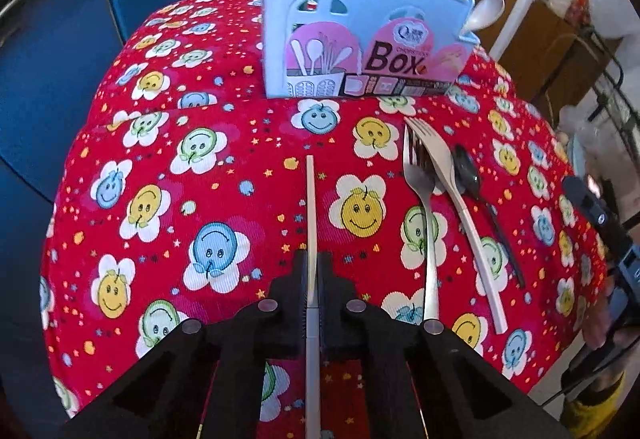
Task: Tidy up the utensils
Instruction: 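Grasp another wooden chopstick with the left tool, then lift the chopstick with the left tool while the right tool reaches the black spoon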
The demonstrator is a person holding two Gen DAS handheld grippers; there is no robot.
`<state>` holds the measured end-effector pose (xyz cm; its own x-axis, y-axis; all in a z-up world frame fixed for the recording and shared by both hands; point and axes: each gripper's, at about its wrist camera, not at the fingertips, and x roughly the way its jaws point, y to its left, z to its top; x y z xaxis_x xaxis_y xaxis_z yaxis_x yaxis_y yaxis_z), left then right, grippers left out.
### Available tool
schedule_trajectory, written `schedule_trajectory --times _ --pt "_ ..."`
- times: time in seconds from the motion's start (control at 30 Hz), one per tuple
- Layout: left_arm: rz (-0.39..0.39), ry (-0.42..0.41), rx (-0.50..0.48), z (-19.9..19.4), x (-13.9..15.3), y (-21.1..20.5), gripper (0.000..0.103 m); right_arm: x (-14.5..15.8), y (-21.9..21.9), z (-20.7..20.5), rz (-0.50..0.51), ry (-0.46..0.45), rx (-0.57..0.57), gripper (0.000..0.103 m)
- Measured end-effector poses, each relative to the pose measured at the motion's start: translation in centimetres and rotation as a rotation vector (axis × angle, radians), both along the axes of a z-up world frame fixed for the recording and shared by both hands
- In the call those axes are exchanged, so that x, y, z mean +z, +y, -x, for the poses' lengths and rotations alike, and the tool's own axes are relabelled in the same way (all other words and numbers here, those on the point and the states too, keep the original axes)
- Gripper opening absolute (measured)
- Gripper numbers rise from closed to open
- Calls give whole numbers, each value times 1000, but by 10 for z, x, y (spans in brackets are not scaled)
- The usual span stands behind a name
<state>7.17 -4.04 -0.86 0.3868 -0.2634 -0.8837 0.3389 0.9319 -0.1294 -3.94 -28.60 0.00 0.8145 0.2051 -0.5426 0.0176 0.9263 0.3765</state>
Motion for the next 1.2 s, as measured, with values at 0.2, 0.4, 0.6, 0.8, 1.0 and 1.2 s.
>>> schedule_trajectory --times 0.2,0.4,0.6,0.8,1.0,1.2 --pt "122 -21 25 4 4 14 5 6 10 -4 49 36 23 58" --pt "213 -76 61 5 12 29 5 9 23 -12 88 89 63 58" --pt "269 -170 96 8 27 43 5 11 39 -24 128 157 125 58" --pt "293 -246 112 11 38 53 5 11 51 -37 161 236 183 58" --pt "309 -313 121 14 46 56 5 8 59 -48 189 318 232 50" --pt "316 -348 132 15 51 59 5 4 65 -62 199 409 288 36"
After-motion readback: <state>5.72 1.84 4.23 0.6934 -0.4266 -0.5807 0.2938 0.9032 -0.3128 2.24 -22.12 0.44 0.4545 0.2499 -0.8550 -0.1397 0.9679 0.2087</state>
